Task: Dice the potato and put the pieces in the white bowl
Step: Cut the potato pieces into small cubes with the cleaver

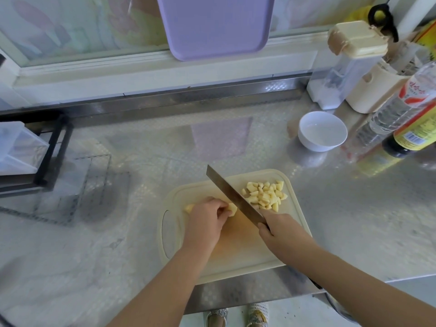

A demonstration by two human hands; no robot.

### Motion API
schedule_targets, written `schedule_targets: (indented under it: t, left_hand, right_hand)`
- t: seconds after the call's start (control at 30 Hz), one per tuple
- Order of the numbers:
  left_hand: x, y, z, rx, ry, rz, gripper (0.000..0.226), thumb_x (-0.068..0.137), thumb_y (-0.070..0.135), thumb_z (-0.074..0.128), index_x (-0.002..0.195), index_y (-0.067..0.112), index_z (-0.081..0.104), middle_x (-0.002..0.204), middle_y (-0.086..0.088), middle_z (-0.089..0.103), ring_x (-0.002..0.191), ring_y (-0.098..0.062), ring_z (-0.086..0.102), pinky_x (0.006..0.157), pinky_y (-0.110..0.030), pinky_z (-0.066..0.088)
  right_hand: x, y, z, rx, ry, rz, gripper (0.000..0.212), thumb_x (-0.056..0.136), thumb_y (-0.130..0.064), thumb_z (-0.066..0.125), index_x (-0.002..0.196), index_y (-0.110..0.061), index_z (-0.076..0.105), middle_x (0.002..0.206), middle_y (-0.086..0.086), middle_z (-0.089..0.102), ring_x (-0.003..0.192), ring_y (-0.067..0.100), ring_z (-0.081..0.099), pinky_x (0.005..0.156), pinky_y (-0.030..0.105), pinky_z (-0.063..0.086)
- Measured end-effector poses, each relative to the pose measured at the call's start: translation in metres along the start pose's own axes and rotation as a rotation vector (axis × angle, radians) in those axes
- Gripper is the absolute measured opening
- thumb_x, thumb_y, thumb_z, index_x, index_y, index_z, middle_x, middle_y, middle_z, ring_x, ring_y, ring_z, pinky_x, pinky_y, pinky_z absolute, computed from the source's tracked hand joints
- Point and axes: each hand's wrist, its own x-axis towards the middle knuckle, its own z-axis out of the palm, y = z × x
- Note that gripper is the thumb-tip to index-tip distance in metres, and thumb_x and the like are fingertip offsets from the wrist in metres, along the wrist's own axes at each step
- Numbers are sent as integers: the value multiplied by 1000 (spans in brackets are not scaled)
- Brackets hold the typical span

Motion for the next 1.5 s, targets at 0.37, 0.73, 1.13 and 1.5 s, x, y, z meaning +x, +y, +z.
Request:
schedule_targets:
  t: [0.37,0.73,1.13,1.5]
  left_hand:
    - [0,-2,3,3,28,-2,14,86,23,73,98,17,77,95,6,71,83,-8,63,77,-22,49]
    - [1,-6,5,-11,20,-16,13,86,25,73,96,19,76,95,6,72,85,-10,64,76,-25,49]
    - [-4,0,7,65,-12,33,22,87,31,70,107,24,66,100,13,50,78,-4,55,74,-23,51]
    - [-14,-3,5,103,3,91,23,87,28,69,108,23,64,104,11,55,87,-6,56,77,-25,52]
  right_hand:
    - [5,0,7,-27,11,-19,15,104,-30,38,92,-25,46,75,-5,55,68,13,55,64,31,47]
    - [18,-11,17,-90,-18,10,10,105,-24,38,95,-26,39,76,-8,47,69,11,51,66,27,44]
    - [10,-1,7,46,14,101,20,102,-25,41,86,-21,52,76,-3,58,69,11,56,60,26,41]
    - [-1,-2,2,51,31,92,19,102,-26,40,90,-19,54,78,-1,59,70,16,59,67,36,51]
